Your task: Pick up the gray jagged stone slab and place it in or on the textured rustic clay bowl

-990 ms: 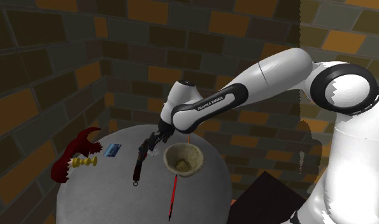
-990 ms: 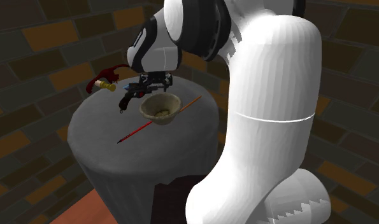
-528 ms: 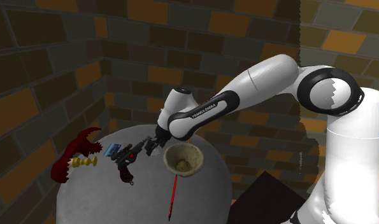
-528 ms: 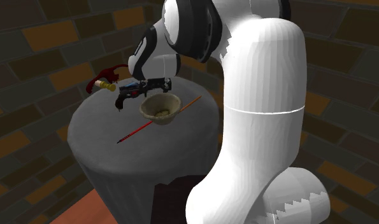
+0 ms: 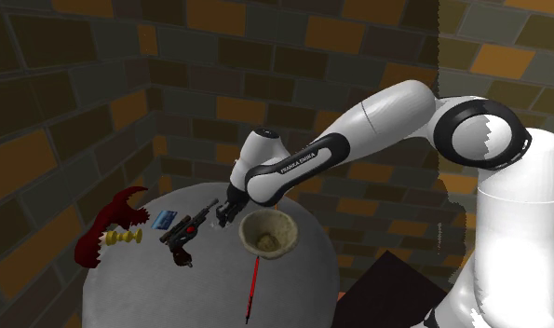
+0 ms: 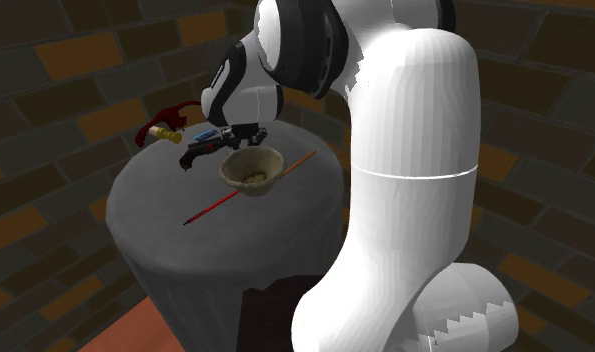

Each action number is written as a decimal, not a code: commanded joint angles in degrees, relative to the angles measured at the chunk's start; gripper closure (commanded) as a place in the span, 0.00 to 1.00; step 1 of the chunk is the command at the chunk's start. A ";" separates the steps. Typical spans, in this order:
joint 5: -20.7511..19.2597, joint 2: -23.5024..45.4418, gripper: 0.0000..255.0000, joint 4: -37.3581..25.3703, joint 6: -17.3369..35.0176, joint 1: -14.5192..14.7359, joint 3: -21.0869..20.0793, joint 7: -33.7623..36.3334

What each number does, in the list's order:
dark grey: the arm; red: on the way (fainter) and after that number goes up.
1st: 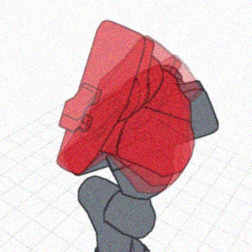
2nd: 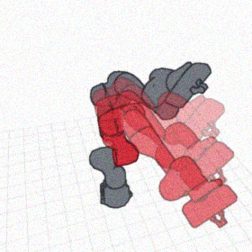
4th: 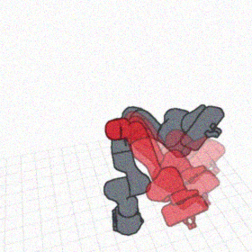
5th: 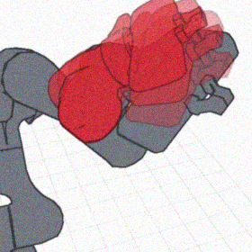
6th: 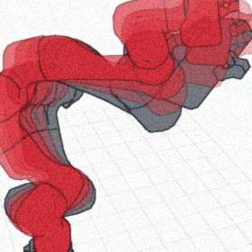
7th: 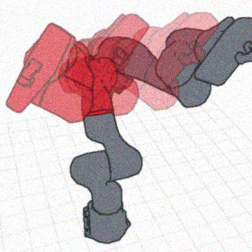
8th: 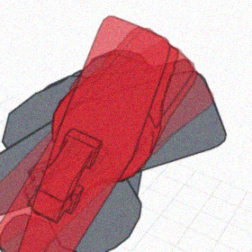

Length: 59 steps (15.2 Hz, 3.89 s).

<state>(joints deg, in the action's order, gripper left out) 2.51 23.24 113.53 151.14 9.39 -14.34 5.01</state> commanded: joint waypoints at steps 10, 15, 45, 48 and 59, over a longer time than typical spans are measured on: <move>-4.72 1.00 0.00 -5.03 -6.94 3.19 2.07 2.74; -10.10 4.94 0.00 -12.66 -14.83 7.17 4.13 5.08; -9.74 4.05 1.00 -14.16 -17.22 7.10 3.94 4.79; -9.42 2.89 1.00 -14.83 -19.03 6.98 3.75 4.56; -8.37 -0.64 1.00 -18.35 -26.02 6.70 3.22 3.82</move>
<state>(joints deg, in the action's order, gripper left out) -5.94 22.84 95.55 125.77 16.10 -11.08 8.88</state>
